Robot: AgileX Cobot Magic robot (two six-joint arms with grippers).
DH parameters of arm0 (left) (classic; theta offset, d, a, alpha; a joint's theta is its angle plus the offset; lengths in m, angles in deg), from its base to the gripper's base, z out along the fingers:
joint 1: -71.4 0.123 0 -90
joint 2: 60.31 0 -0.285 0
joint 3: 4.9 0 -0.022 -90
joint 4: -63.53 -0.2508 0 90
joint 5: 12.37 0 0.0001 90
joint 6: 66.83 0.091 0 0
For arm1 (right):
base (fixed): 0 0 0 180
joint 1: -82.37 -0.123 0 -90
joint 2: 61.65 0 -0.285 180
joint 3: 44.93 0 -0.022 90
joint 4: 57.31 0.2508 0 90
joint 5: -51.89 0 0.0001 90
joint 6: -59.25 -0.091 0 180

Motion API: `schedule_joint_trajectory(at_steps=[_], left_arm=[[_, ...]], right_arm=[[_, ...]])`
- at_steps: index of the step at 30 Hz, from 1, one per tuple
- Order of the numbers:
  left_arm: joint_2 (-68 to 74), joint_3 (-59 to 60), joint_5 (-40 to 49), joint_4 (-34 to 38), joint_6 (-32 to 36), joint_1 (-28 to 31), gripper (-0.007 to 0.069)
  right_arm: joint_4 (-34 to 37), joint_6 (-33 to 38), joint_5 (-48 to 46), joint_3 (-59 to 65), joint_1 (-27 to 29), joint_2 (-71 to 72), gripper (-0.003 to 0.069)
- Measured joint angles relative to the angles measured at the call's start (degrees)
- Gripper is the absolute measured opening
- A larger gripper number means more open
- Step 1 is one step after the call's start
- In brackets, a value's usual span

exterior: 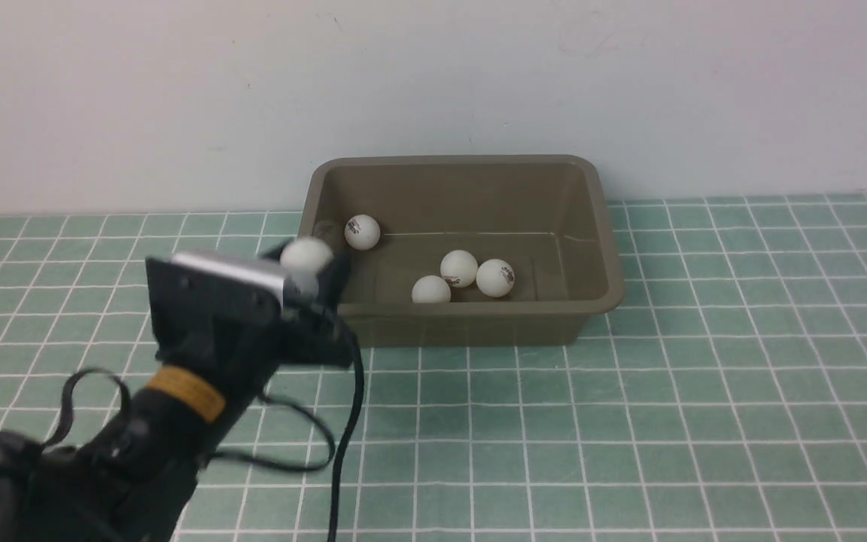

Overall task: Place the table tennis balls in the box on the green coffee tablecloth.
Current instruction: 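Drop the ball into the bin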

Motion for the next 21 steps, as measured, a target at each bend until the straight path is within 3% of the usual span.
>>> schedule_joint_trajectory(at_steps=[10,21], left_arm=[[11.76,-20.06,15.12,-0.93,3.0,0.0,0.0345],[14.56,-26.08,30.96,-0.88,3.49,0.0,0.0345]], right_arm=[[0.17,-0.05,0.0,0.0,0.0,0.0,-0.0018],[0.22,-0.05,0.0,0.0,0.0,0.0,-0.0018]])
